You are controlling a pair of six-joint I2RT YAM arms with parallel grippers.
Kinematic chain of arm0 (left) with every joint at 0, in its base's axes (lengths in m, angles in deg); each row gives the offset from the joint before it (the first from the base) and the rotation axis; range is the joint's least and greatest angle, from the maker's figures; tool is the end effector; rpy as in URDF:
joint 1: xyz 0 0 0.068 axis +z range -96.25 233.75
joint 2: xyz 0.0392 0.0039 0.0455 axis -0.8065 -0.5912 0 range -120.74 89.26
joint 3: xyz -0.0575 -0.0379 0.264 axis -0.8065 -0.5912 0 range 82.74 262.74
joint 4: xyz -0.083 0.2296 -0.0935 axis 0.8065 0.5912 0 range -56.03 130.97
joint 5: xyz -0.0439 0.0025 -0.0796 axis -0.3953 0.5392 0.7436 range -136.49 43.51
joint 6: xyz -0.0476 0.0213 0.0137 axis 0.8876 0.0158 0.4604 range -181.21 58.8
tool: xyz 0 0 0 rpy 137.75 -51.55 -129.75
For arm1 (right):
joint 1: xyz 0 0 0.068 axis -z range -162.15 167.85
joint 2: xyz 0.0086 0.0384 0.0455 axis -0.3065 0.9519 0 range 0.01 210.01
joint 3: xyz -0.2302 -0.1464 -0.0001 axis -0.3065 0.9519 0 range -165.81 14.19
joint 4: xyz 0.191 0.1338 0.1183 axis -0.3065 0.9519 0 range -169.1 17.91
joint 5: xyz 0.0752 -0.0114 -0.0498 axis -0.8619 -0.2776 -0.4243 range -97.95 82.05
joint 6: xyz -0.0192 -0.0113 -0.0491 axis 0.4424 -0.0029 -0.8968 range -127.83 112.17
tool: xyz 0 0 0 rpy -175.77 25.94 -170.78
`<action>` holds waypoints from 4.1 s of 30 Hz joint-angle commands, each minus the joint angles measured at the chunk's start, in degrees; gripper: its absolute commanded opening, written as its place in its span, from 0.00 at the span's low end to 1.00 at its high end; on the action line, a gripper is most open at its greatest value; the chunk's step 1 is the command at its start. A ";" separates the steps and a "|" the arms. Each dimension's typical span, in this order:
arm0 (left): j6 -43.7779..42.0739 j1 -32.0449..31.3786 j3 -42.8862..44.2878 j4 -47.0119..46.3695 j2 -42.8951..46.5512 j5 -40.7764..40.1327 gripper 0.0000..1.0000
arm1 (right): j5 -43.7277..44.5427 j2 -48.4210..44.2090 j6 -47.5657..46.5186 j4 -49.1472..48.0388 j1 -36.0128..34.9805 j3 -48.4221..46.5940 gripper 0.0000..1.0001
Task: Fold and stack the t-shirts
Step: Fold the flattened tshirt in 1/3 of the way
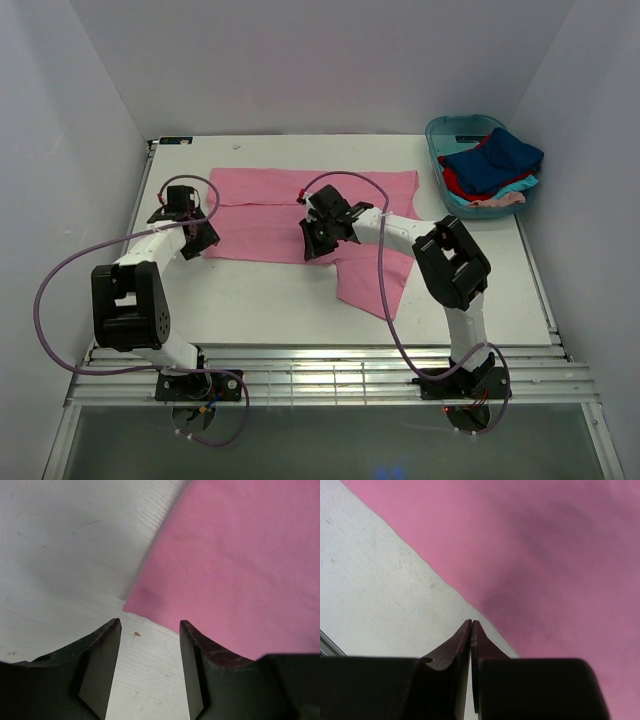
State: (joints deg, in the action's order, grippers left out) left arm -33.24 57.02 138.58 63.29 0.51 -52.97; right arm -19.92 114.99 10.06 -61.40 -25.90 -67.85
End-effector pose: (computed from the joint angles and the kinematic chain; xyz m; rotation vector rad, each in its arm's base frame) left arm 0.3027 0.0213 0.1979 -0.7475 2.5374 0.0067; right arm 0.3117 0.3087 0.1859 -0.6680 2.4798 0.7013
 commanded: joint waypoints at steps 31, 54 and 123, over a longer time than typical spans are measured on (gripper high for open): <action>4.11 0.34 -5.20 -13.32 -6.61 4.98 0.54 | 2.30 2.97 0.13 0.41 -1.52 -2.16 0.08; -3.09 1.91 9.81 4.25 -3.36 -8.37 0.00 | 5.29 4.46 1.45 2.52 -1.60 -0.84 0.08; -5.82 -2.30 10.44 1.44 -13.46 -9.08 0.00 | 20.32 2.08 -6.02 2.87 18.61 -5.50 0.08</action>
State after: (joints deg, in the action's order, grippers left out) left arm -39.32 55.03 149.44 66.35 -12.40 -63.54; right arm 0.78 116.00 5.16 -56.79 -7.91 -70.83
